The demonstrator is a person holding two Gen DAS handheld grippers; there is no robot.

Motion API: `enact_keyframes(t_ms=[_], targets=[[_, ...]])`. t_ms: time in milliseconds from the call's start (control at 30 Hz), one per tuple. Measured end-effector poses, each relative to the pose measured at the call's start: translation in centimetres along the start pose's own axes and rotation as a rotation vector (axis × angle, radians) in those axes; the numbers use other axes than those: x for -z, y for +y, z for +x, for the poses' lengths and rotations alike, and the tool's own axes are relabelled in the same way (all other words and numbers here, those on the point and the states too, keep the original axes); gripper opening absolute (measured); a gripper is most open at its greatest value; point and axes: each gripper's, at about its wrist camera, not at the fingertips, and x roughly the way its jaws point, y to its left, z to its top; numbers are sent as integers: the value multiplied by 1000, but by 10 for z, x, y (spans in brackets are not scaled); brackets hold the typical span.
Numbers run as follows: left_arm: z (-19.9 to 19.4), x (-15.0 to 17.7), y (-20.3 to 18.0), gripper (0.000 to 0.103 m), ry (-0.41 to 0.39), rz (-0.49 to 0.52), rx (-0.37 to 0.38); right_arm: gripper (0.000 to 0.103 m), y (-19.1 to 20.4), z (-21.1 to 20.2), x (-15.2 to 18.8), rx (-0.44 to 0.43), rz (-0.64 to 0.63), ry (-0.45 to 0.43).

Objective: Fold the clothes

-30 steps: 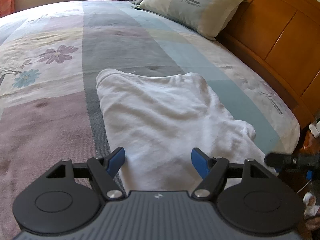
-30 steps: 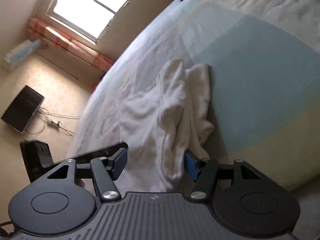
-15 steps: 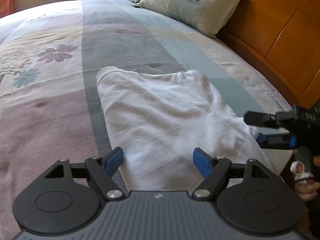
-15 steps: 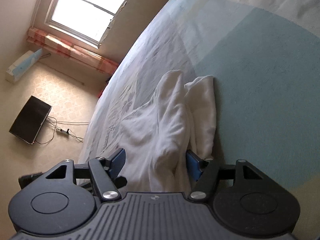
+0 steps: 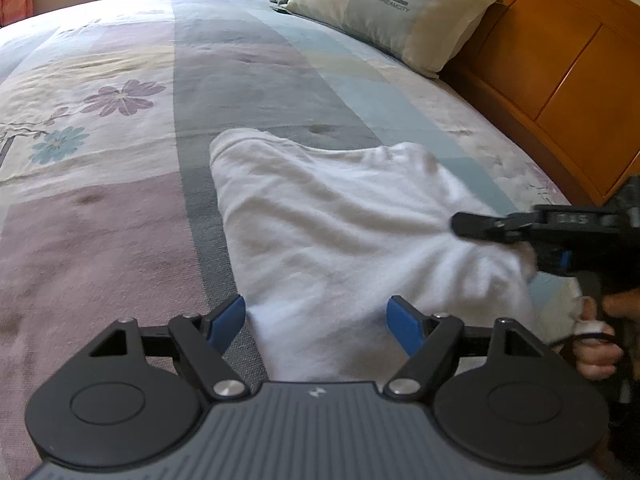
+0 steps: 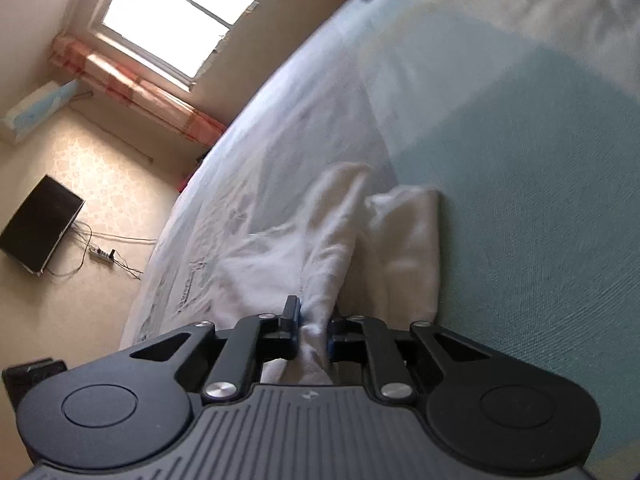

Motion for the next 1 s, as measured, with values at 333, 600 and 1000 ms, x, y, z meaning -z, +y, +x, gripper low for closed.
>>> enact_keyframes(t_ms=[333, 600, 1000], targets=[[-3, -15, -4, 78, -38, 32, 36, 23, -25, -11, 11, 46, 97, -5], [2, -43, -8, 78, -100, 63, 107, 13, -11, 2, -11, 95, 4, -37], [60, -75, -4, 77, -89, 131, 28, 20, 7, -16, -13, 281, -172, -96]])
